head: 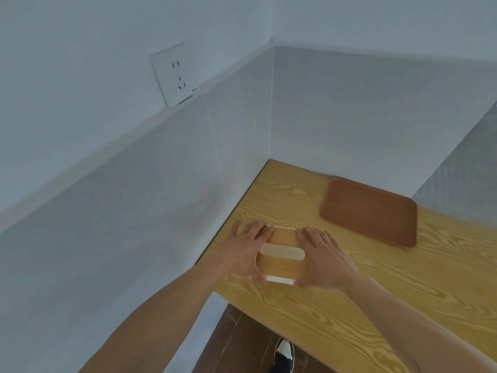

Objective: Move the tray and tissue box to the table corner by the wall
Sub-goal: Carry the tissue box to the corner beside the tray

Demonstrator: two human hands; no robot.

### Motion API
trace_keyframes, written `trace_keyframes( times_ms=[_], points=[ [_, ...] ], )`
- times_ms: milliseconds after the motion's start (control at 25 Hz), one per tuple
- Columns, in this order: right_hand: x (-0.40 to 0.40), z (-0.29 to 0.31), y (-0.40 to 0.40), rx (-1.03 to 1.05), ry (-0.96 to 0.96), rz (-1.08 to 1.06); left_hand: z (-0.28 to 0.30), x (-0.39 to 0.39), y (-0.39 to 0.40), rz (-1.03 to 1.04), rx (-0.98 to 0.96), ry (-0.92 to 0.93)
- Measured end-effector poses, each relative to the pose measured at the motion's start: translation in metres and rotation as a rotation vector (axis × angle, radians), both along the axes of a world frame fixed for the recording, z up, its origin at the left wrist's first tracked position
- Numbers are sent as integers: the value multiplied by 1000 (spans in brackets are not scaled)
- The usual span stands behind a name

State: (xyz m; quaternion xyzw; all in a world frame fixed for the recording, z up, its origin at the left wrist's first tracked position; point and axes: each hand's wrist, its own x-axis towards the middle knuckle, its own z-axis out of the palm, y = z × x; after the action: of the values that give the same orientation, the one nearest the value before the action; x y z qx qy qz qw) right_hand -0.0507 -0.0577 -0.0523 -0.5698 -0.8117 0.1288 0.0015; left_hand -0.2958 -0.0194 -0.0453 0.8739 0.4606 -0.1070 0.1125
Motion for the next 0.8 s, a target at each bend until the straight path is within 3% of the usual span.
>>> trace_keyframes(
  times_ms=[800],
  points=[
    [44, -25, 116, -86, 32, -109, -29, 59, 141, -53, -65, 71]
  ],
)
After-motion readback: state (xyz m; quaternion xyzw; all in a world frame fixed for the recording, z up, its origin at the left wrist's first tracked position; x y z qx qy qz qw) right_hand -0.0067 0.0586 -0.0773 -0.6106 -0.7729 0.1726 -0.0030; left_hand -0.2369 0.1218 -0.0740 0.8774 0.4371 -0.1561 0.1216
